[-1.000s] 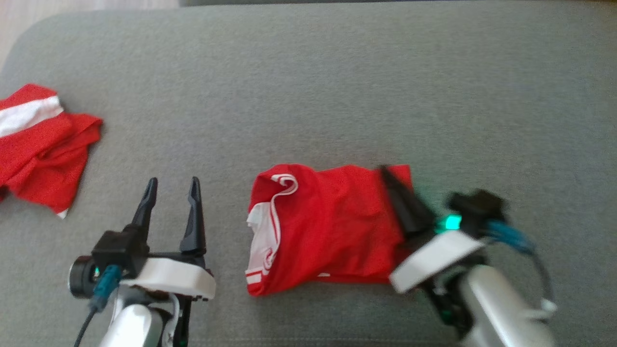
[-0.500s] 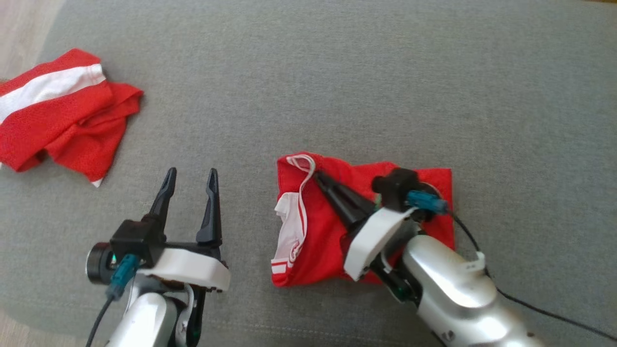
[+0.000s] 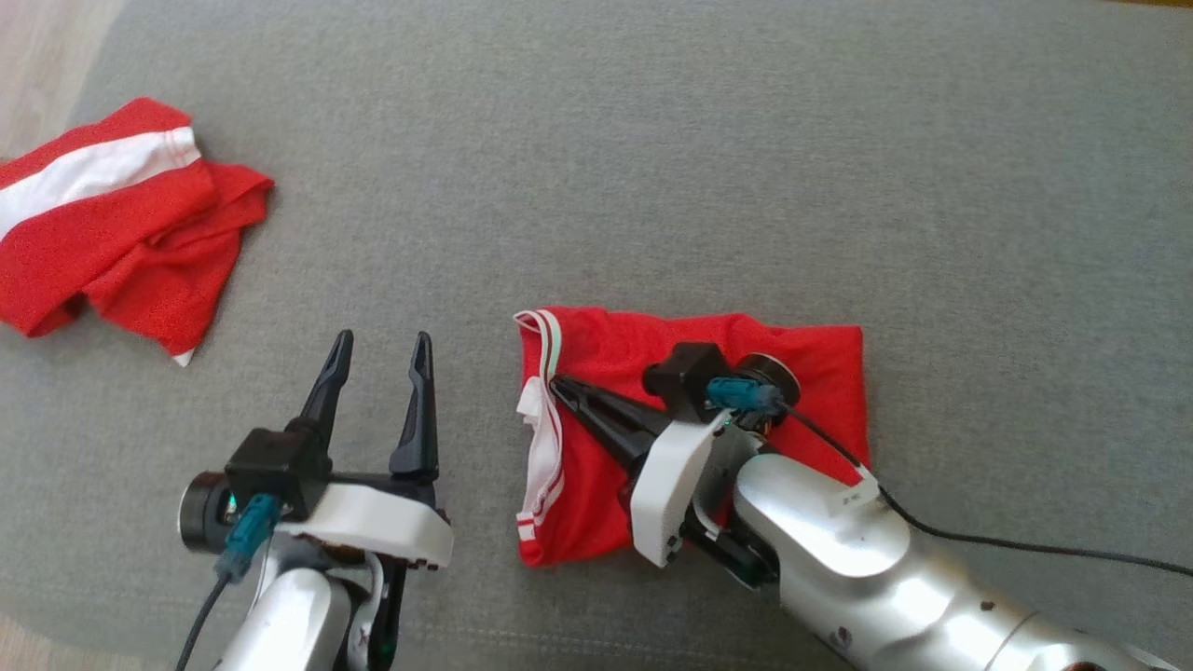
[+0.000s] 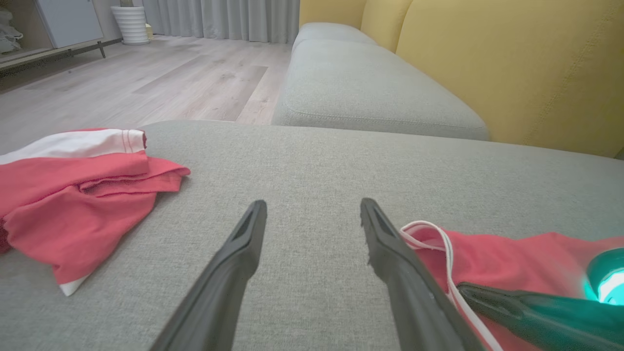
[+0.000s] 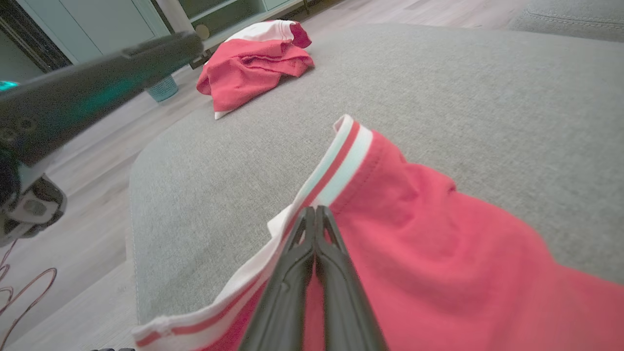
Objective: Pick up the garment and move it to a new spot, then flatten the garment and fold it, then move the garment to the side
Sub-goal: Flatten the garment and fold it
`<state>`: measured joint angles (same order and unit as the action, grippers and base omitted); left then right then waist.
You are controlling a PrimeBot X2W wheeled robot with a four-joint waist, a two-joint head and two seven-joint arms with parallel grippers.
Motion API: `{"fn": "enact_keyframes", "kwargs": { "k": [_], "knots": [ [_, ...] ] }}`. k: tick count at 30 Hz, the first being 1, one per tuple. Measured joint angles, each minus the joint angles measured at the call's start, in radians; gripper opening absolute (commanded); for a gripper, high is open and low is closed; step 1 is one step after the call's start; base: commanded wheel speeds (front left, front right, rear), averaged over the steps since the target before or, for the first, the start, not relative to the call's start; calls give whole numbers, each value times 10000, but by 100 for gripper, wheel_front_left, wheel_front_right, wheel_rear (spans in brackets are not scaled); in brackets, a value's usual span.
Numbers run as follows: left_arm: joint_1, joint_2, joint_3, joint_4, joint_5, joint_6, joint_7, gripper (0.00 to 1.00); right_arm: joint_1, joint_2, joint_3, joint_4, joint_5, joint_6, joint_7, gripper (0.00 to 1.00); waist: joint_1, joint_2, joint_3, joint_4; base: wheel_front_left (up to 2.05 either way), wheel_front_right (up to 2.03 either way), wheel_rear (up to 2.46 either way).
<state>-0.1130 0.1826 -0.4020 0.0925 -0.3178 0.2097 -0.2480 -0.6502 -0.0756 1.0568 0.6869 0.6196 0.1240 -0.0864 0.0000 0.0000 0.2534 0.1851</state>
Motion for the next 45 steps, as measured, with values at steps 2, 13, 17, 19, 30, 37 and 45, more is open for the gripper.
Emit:
{"fn": "enact_keyframes", "kwargs": {
  "k": [2,13,17,19,30,37,45],
  "knots": [
    [0,0,6,6,0,0,0,100,-21,6,96,-10,146,0,-242,0,0,0,-41,-92,0,0,0],
    [135,140,286,-75,-2,107,-4,100,592,-679,-3776,-1076,-136,0,-1616,100,0,0,-606,-932,0,0,0],
    [310,272,313,-150,-6,153,0,100,1850,-1313,-5774,-1875,-1007,0,-1616,100,0,0,-853,-1238,0,0,0],
    [407,360,349,-232,-35,196,4,100,2564,-1423,-6629,-2410,-1517,0,-1595,100,0,0,-972,-1383,0,0,0],
    [941,685,562,-420,-105,293,146,100,5653,-1047,-9655,-5726,-3348,0,305,100,-1,0,-1597,-1788,0,0,0],
    [1521,761,543,-593,-207,387,265,100,6999,-660,-10266,-7127,-3724,0,1250,100,-1,0,-2070,-1780,0,0,0],
    [2160,917,545,-828,-284,606,355,100,7788,-458,-10284,-7854,-3939,0,1672,100,-1,0,-2532,-1781,0,0,0]
  ]
}}
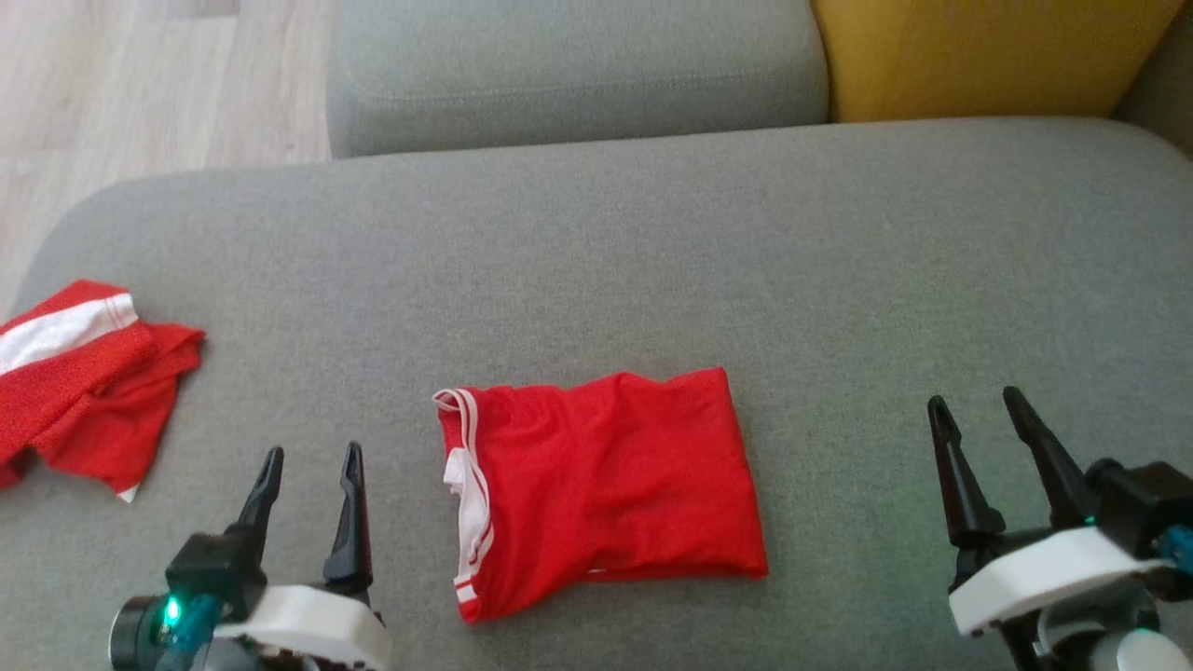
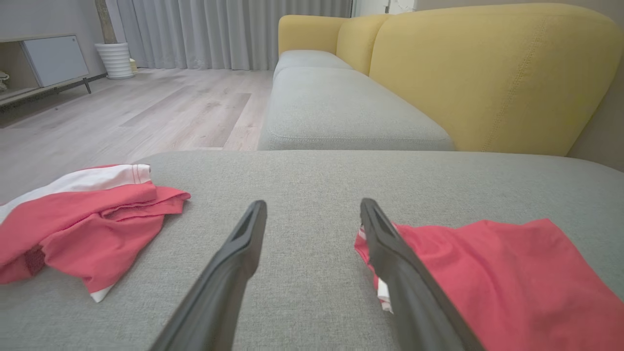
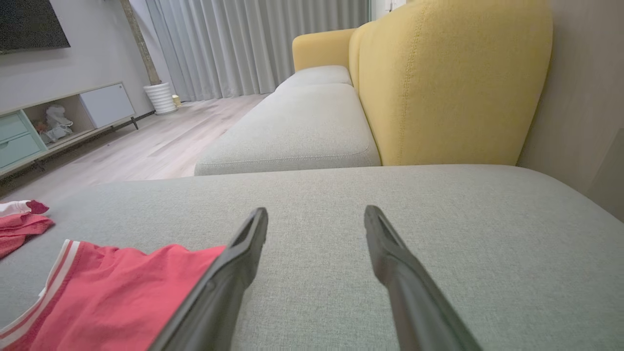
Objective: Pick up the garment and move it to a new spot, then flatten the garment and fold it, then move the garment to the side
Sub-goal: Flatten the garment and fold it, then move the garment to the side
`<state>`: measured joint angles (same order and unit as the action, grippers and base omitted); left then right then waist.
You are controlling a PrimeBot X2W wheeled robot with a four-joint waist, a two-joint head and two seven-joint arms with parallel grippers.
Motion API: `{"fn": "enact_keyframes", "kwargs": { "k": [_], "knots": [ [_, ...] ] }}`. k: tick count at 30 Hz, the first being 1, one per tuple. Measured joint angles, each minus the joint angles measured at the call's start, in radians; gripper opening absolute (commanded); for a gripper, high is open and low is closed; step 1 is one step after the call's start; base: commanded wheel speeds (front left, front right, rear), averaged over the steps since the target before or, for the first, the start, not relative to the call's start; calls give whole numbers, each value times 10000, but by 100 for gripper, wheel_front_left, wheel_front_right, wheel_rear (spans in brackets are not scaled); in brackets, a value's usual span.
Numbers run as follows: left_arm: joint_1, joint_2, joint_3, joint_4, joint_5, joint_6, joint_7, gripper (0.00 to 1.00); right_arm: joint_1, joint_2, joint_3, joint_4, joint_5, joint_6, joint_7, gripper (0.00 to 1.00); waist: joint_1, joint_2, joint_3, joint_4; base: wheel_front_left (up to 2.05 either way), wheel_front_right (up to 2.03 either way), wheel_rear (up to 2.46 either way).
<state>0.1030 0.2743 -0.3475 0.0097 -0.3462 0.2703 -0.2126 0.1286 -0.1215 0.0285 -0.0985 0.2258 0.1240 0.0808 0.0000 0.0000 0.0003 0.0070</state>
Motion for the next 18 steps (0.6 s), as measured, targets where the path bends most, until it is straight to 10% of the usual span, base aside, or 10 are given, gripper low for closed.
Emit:
{"fn": "enact_keyframes", "kwargs": {
  "k": [18],
  "knots": [
    [199,52,-6,-176,-84,115,184,100,278,182,-10,-470,-134,0,77,100,0,0,-84,-38,0,0,0]
  ]
}}
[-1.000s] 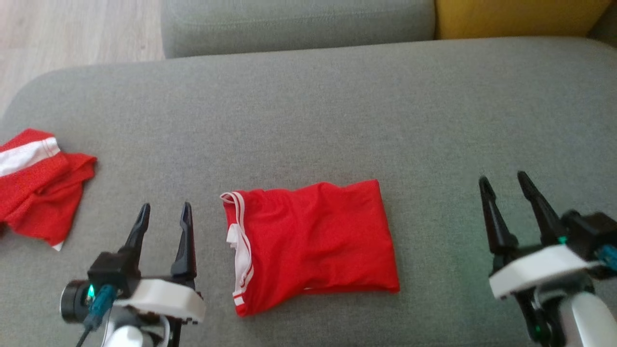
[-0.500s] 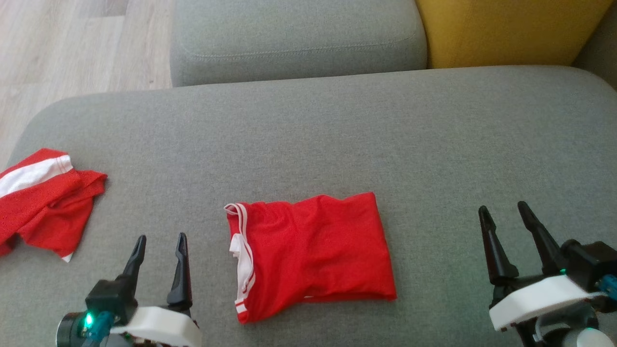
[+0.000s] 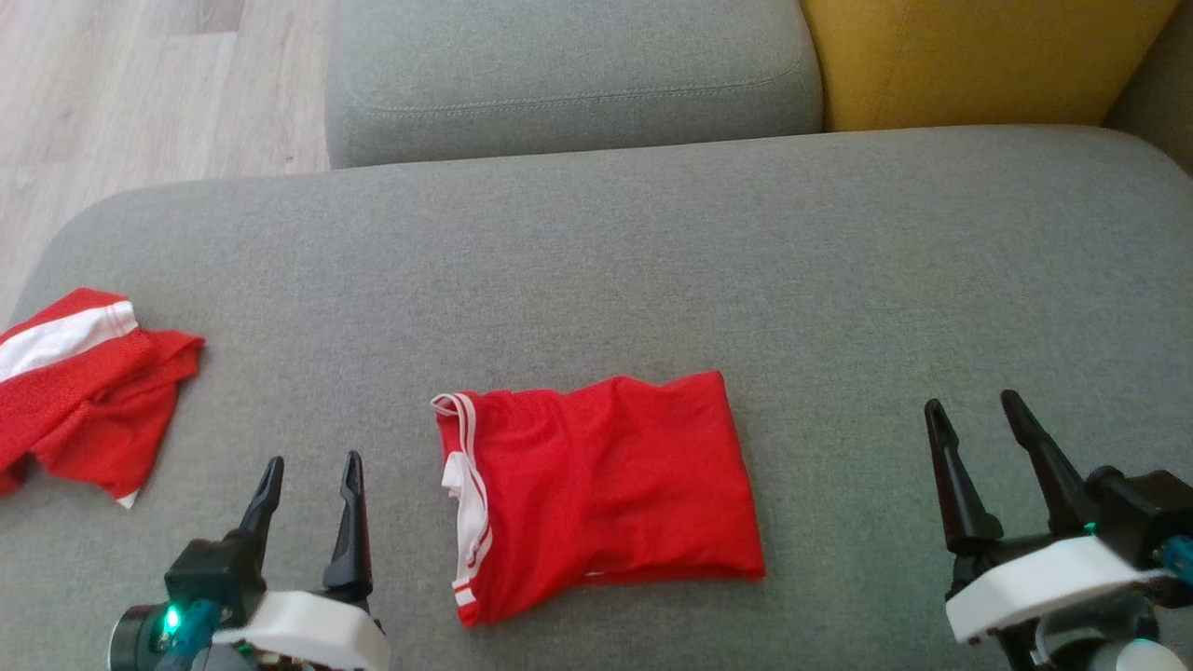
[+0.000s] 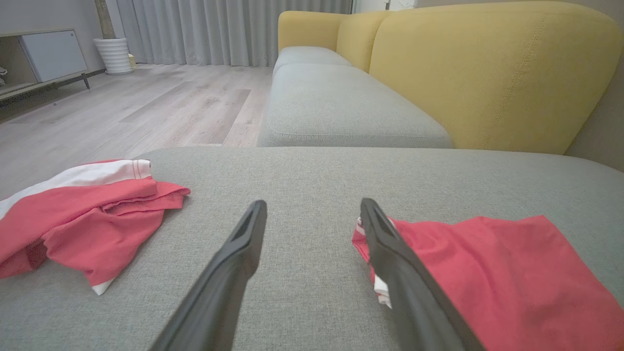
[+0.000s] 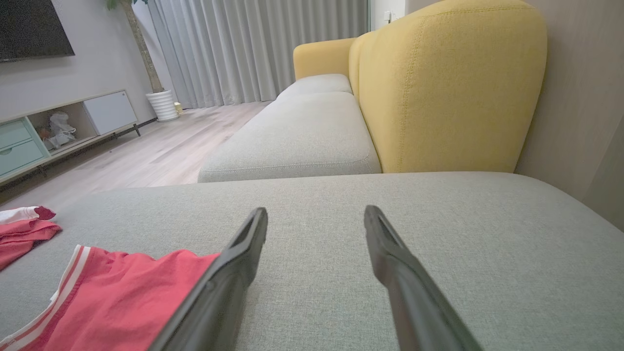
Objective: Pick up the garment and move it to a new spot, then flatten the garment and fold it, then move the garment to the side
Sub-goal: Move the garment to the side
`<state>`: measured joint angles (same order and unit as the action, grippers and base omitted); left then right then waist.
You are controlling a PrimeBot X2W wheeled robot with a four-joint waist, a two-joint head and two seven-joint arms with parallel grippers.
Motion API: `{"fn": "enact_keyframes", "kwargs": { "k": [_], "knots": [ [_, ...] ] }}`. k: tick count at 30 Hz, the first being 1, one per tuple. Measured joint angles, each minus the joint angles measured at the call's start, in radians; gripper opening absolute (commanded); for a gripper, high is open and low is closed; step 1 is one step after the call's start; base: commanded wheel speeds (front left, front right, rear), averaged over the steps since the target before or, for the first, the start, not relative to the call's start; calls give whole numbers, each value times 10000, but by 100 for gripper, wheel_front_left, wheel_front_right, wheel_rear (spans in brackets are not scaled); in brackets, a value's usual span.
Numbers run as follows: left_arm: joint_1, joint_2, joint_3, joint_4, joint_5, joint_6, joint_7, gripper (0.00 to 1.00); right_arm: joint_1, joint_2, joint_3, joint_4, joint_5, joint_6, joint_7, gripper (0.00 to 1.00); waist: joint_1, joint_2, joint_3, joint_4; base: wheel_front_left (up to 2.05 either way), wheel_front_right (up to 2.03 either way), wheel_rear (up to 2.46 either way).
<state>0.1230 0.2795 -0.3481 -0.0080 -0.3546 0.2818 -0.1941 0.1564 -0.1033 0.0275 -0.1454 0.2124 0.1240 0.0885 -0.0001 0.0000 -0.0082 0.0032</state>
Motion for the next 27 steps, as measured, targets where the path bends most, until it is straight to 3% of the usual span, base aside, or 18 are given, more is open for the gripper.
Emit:
{"fn": "enact_keyframes", "kwargs": {
  "k": [16,27],
  "knots": [
    [-76,35,-109,-59,0,86,2,100,-41,0,318,412,-27,0,-4,100,0,0,207,66,0,0,0],
    [-1099,-130,-291,48,15,-15,-268,100,-2246,-42,2075,3791,173,0,-337,100,0,0,1139,837,0,0,0]
  ]
}}
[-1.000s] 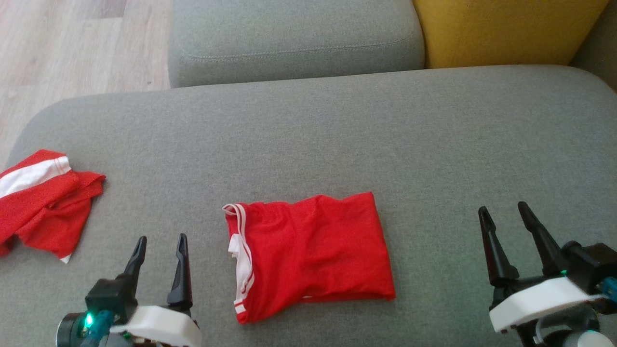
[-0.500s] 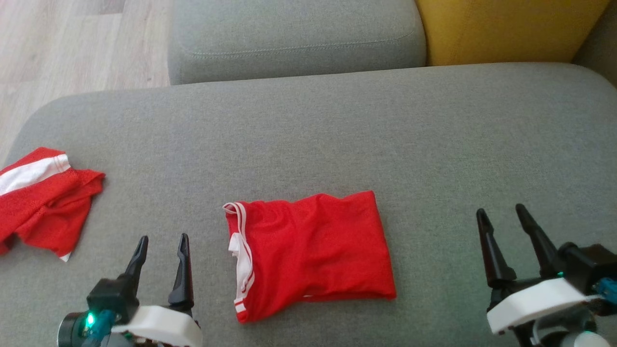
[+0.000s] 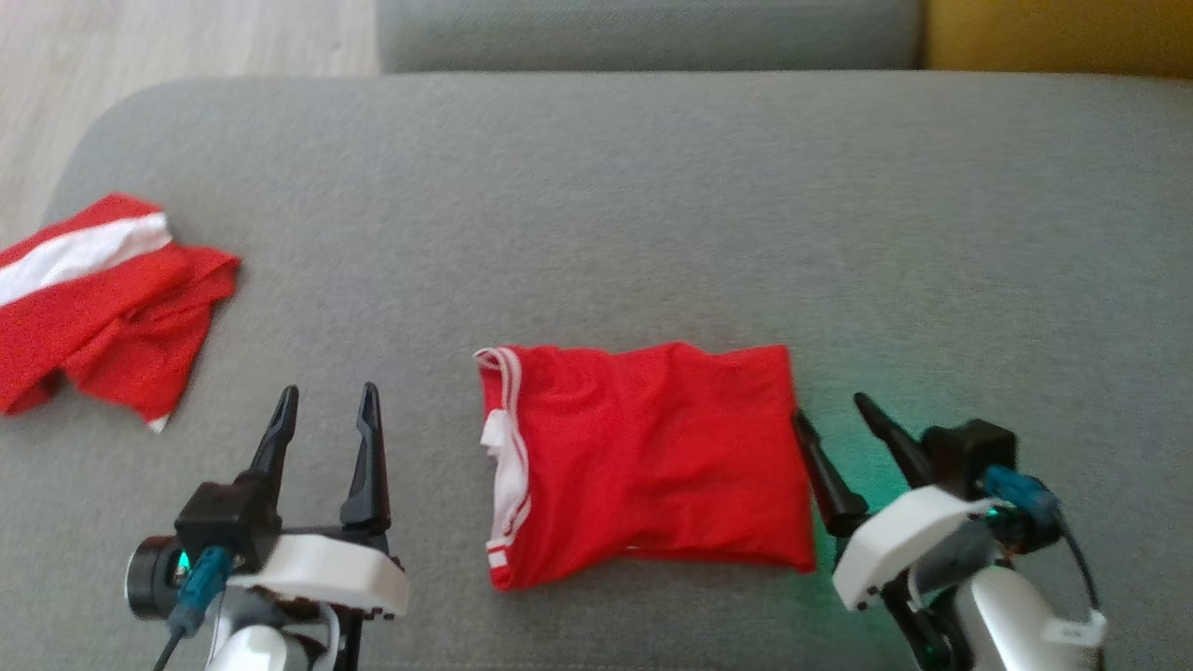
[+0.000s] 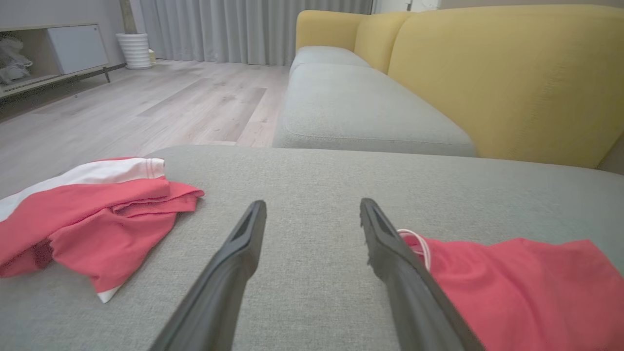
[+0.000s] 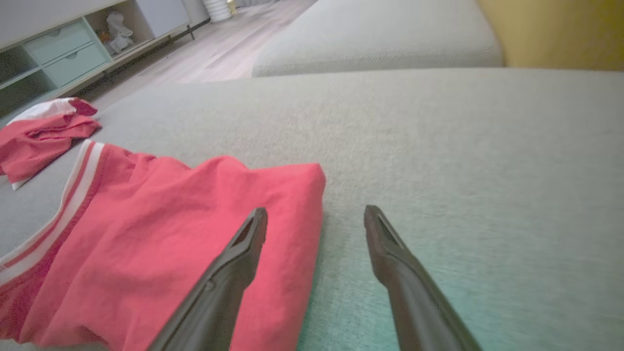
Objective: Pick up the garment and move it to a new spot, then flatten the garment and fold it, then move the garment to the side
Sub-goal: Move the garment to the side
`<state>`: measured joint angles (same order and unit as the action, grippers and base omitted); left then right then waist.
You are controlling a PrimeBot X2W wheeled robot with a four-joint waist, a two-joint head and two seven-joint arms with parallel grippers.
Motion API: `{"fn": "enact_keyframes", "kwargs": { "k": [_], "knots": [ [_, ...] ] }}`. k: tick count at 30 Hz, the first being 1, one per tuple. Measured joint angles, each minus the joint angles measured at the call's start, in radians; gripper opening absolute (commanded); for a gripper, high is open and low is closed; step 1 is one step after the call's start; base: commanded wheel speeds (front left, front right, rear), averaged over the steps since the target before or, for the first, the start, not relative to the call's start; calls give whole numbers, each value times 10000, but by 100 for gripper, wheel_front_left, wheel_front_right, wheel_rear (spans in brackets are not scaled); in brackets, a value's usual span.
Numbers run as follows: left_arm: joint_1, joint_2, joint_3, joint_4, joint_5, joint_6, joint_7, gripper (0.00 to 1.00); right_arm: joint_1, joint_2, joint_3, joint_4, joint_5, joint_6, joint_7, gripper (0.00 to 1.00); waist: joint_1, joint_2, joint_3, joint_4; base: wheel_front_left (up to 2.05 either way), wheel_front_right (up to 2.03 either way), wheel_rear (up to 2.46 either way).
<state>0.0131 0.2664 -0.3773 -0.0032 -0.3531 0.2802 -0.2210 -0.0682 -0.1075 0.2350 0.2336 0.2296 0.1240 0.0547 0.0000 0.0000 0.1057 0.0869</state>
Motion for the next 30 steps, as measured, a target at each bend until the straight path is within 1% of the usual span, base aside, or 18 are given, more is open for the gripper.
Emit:
{"fn": "enact_keyframes", "kwargs": {
  "k": [3,7,8,9,10,15,20,23,24,25,27,30],
  "knots": [
    [-134,-165,-8,151,2,-71,-127,100,-500,31,207,1110,176,0,-31,100,1,0,237,289,0,0,0],
    [-363,-318,-6,384,59,-169,-205,100,-719,146,389,2280,339,0,159,100,1,0,541,627,0,0,0],
    [-383,-328,8,401,81,-173,-257,100,-794,173,458,2307,412,0,155,45,1,0,579,637,0,0,0],
    [-387,-349,23,403,84,-174,-270,100,-917,178,523,2399,477,0,155,45,1,0,604,623,0,0,0],
    [-386,-364,33,416,84,-174,-270,100,-1052,201,577,2504,512,0,155,0,1,0,616,584,0,0,0],
    [-390,-401,84,422,113,-265,-272,100,-1323,311,811,2706,608,2,-40,0,1,0,658,210,0,0,0],
    [-392,-401,244,426,157,-353,-282,100,-1594,245,792,2675,606,2,-198,0,1,0,625,-496,0,0,0],
    [-427,-403,274,418,159,-468,-284,100,-1955,-88,646,2591,591,2,-209,0,1,0,638,-1021,0,0,0],
    [-427,-403,274,418,159,-468,-284,100,-1955,-88,646,2591,591,2,-209,0,1,0,638,-1021,0,0,0],
    [-461,-403,278,401,159,-525,-284,100,-2104,-255,550,2552,575,2,-213,0,1,0,654,-1207,0,0,0],
    [-575,-399,303,389,159,-583,-284,100,-2447,-573,328,2472,453,2,-257,0,1,0,702,-1579,0,0,0],
    [-756,-387,309,395,159,-715,-286,100,-2982,-805,-238,2449,391,2,-290,0,1,0,800,-2158,0,0,0]
  ]
}}
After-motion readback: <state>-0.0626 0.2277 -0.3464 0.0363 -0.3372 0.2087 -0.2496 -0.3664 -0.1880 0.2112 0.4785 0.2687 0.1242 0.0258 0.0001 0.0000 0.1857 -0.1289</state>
